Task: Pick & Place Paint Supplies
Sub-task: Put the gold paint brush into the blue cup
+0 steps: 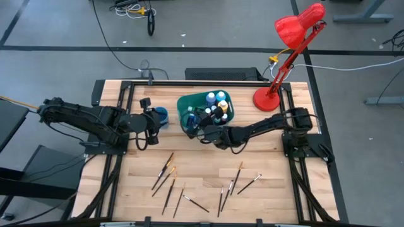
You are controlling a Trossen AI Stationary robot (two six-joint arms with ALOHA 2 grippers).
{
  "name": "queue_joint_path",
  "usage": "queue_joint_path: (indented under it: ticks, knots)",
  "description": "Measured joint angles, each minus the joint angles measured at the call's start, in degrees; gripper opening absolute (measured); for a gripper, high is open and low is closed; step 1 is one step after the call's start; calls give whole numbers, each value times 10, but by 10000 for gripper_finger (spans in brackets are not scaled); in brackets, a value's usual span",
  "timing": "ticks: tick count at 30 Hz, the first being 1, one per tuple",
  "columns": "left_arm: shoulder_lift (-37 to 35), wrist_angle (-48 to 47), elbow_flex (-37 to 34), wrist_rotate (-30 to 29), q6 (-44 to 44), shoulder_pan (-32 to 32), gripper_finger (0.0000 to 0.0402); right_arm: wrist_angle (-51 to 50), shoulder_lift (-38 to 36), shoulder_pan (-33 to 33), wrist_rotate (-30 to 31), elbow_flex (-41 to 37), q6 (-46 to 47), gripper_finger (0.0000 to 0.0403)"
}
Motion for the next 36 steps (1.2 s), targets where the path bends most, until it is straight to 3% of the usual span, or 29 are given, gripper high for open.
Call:
queue_joint_path:
  ticks: [7, 10, 15, 19, 24, 30, 36]
  knots:
    - [0, -6, 0, 99, -35, 0, 153, -35, -67, 49, -28, 0, -84, 6]
    - [0, -10, -3, 153, -73, -6, 153, -56, -88, 73, 8, 0, -104, 11]
    - [0, 12, -48, 161, -191, -40, 153, -116, -120, 113, 65, 0, -127, 15]
    - [1, 26, -104, 161, -294, -72, 153, -188, -146, 137, 9, 0, -104, 15]
    - [11, 119, -180, 162, -372, -97, 153, -252, -161, 150, -78, 0, -67, 16]
    - [50, 237, -256, 172, -434, -128, 153, -261, -161, 150, -134, 0, -70, 16]
    - [107, 240, -274, 163, -483, -140, 153, -255, -161, 149, -164, 0, -98, 17]
